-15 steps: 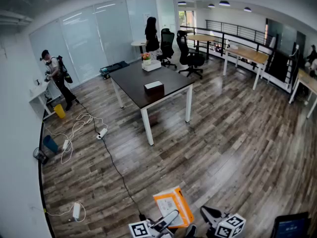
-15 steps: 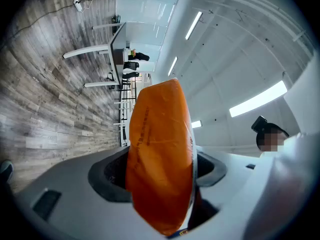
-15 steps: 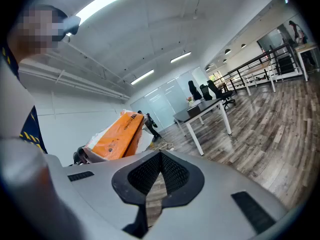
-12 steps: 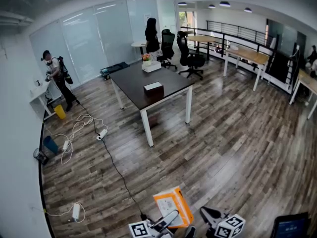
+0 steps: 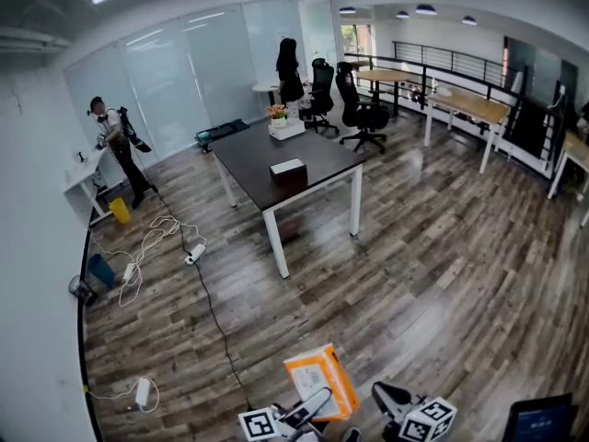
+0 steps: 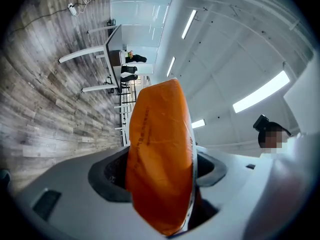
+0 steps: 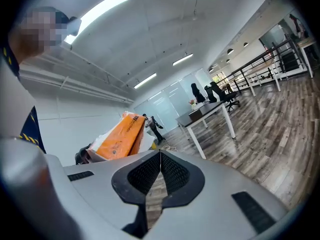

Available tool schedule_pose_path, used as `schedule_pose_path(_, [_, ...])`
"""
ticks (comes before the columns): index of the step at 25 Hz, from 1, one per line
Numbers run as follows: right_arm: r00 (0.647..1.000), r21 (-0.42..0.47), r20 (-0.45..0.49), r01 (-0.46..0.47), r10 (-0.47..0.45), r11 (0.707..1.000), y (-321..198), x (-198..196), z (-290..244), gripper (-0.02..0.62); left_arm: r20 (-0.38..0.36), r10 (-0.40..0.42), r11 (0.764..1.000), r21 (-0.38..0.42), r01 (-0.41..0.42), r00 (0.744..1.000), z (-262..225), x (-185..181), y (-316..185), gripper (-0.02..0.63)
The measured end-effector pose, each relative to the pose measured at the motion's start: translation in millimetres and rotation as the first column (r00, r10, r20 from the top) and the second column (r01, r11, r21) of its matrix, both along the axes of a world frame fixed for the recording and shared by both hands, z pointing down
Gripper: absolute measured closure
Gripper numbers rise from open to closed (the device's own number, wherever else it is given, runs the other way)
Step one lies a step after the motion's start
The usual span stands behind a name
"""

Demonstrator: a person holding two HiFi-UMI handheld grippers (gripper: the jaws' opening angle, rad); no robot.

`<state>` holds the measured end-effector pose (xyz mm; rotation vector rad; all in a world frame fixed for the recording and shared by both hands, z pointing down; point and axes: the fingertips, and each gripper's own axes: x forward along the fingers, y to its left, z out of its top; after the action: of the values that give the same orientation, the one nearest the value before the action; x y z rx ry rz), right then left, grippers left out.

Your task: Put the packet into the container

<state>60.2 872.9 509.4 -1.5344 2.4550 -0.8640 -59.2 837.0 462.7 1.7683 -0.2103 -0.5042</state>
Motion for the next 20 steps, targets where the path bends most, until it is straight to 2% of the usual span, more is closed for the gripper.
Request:
schedule_pose_path(5, [0.999,0.017,0.051,0.017,-0.018,1.0,-23,3,-30,0.581,0.181,0.037,0.997,0.058,-0.048,0.983,20,-2,-20,0.282])
schedule_pose_path(10, [0.995,0.039,0.051,0.081,-0.083,0.996,-60,4,-43,0.465,0.29,0.129,0.985,0.073,-0.156,0.948,29,-2,-49,0.282])
schedule_pose_path(14, [0.988,0.038,0.048,0.144,-0.145,0.989,-101,-2,-52,0.387,0.329,0.237,0.952,0.112,-0.286,0.914,25,7,-80,0.282])
schedule_pose_path(17, [0.981,0.023,0.082,0.177,-0.178,0.984,-139,-10,-56,0.339,0.35,0.3,0.925,0.122,-0.36,0.888,23,9,-112,0.282])
schedule_pose_path(20, [0.976,0.015,0.086,0.2,-0.201,0.98,-182,-22,-63,0.305,0.373,0.369,0.89,0.124,-0.44,0.851,24,10,-145,0.282])
